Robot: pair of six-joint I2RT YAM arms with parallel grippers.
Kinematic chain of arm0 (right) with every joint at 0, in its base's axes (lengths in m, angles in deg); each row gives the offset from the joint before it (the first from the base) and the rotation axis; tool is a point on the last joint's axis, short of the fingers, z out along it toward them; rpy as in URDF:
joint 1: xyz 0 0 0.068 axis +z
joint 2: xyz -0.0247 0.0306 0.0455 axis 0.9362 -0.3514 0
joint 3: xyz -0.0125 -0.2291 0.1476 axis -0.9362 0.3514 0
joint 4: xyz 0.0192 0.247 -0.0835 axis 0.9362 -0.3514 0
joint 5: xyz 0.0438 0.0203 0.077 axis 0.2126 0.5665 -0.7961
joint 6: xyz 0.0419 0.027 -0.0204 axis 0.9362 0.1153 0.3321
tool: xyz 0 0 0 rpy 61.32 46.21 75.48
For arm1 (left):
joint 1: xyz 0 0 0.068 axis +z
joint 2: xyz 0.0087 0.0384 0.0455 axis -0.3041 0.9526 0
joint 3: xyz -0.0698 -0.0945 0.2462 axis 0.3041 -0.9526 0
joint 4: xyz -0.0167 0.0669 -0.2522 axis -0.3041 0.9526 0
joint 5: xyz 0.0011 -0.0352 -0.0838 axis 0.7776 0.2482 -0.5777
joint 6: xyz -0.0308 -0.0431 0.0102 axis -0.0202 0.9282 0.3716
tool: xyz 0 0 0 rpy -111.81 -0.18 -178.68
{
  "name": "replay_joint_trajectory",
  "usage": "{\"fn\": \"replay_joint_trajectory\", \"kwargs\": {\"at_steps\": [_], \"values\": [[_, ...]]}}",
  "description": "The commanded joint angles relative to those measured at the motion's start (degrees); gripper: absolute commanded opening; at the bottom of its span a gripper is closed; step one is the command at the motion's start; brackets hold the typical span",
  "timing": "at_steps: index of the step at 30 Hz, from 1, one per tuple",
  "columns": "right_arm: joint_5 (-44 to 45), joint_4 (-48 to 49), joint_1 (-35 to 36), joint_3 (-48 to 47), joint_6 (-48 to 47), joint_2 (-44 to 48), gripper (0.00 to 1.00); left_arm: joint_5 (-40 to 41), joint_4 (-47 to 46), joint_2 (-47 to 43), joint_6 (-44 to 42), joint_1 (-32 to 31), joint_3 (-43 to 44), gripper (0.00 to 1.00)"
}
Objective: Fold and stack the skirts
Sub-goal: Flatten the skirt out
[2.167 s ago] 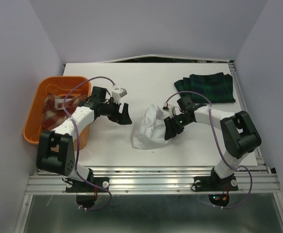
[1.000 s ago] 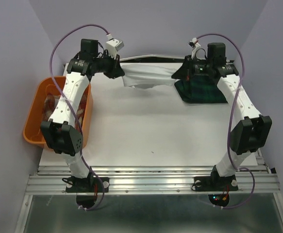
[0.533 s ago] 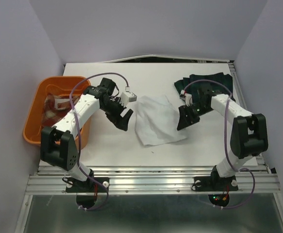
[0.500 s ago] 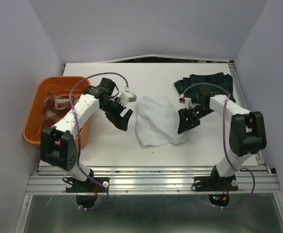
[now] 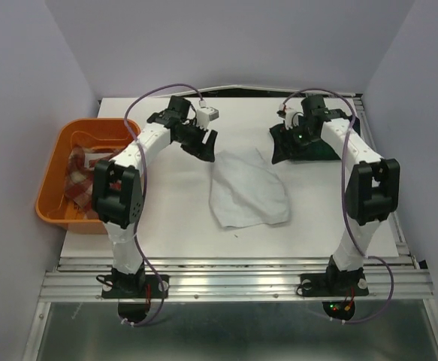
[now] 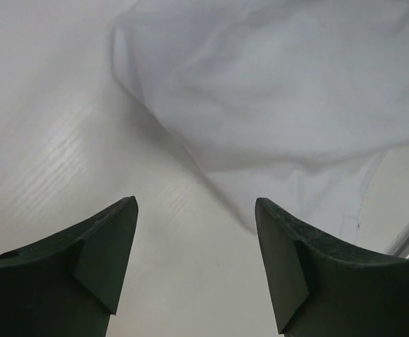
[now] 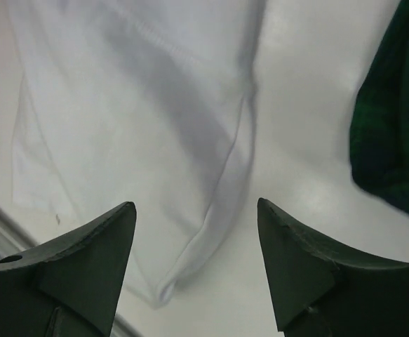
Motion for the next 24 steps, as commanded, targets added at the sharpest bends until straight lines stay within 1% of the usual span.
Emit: {"fn": "replay_joint_trajectory", "kwargs": {"at_steps": [1,2,3,6,10,11,14,16,19,20,21,23,24], "values": [[4.48,8.77,-0.07,-8.03,7.15,-7.70,0.74,-3.38,-7.94,7.39,10.05,3.02,9.27,0.80],[4.05,11.48,-0.07,-10.13,9.16,-10.41,0.73,-4.08,-8.39,10.36,12.16,3.20,10.86,0.80],[3.61,13.07,-0.07,-10.85,10.22,-11.56,0.71,-3.74,-8.05,11.70,11.92,3.20,14.36,0.79],[1.94,18.35,-0.07,-13.66,13.13,-16.22,0.66,-3.73,-8.92,15.56,12.35,2.94,17.90,0.79],[2.37,20.56,0.97,-18.31,13.75,-22.55,0.65,-4.53,-9.10,17.86,12.62,2.68,18.88,0.78],[2.11,20.56,0.98,-19.72,13.84,-24.65,0.64,-4.44,-9.27,17.60,12.53,2.76,18.18,0.78],[0.36,21.43,2.81,-19.74,13.58,-26.34,0.61,-4.53,-10.33,15.33,12.27,3.20,15.98,0.79],[-0.96,21.79,3.52,-19.21,13.05,-26.87,0.56,-4.18,-11.56,14.00,12.18,3.99,13.79,0.80],[-3.68,20.83,4.06,-19.91,12.35,-27.13,0.52,-3.91,-11.56,11.98,11.92,5.04,12.38,0.81],[-4.82,20.21,4.06,-20.69,11.82,-27.22,0.49,-4.17,-11.56,11.10,11.83,5.31,12.02,0.81],[-5.18,20.03,4.06,-21.14,11.73,-27.13,0.44,-4.26,-11.39,10.75,11.65,5.57,11.59,0.81],[-5.27,18.28,4.06,-22.55,10.77,-27.66,0.43,-3.91,-11.12,10.04,11.22,6.01,11.58,0.81],[-5.36,17.14,4.06,-25.07,10.15,-28.18,0.40,-3.83,-10.51,9.60,11.04,6.10,12.02,0.81]]}}
